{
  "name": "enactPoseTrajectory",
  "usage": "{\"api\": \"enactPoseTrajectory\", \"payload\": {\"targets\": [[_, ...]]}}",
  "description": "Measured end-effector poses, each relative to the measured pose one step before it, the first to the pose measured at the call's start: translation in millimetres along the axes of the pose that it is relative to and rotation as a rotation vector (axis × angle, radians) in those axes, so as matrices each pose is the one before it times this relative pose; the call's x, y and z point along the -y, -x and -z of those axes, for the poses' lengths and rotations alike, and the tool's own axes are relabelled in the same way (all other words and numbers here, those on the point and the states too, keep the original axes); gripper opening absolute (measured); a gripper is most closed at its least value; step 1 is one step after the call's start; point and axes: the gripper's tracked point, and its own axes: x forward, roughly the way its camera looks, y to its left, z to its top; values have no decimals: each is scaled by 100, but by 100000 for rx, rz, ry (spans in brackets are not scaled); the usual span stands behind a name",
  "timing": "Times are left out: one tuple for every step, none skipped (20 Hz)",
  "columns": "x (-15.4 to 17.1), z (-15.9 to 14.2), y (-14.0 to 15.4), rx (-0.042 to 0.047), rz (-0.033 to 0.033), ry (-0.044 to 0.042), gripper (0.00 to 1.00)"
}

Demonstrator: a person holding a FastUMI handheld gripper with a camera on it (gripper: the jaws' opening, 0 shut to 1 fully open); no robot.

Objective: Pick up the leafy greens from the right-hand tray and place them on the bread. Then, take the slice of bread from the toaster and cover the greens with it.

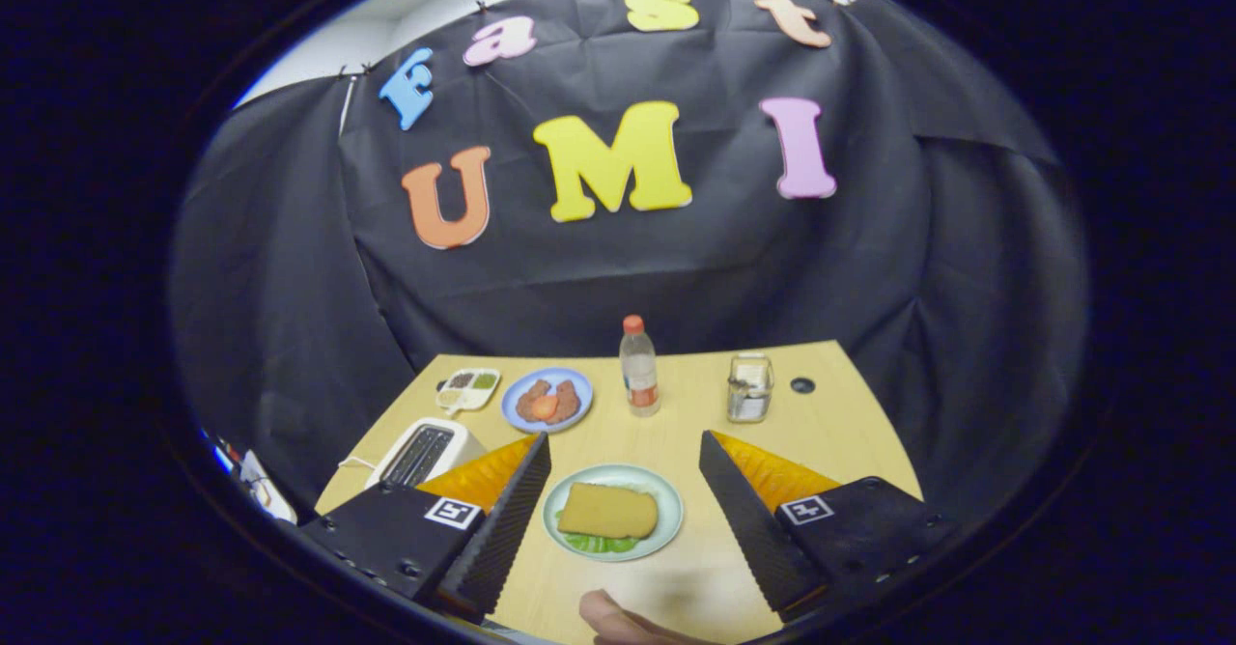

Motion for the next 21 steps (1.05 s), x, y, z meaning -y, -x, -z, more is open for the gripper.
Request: {"api": "enactPoseTrajectory", "payload": {"targets": [[-631,-1635,1665,6112,558,3133,96],[-696,-1361,1659,5391,831,3201,96],[-522,-1343,1622,4740,1146,2504,96],[-665,-1230,1531,4337,528,1763,96],[-669,-1170,1386,3756,292,1473,96],[-464,-908,1141,3630,1471,877,96],[-316,-1075,1227,3307,1398,795,95],[-300,-590,906,2707,1673,159,95],[-158,-565,962,2209,885,-49,95],[-488,-195,467,1721,57,-241,95],[-480,-36,529,496,-144,-69,95],[-110,61,437,108,147,6,95],[-78,115,272,-527,233,86,95],[165,280,407,-1032,590,-132,95],[3,192,293,-819,-42,-118,95],[5,100,137,-319,-38,-144,95],[175,235,-159,-328,57,140,95],[109,186,-32,-734,6,-34,95],[132,181,-52,-1004,-45,-112,95],[31,202,-316,-1019,-172,-263,95],[92,292,-275,-1221,-20,-481,95]]}}
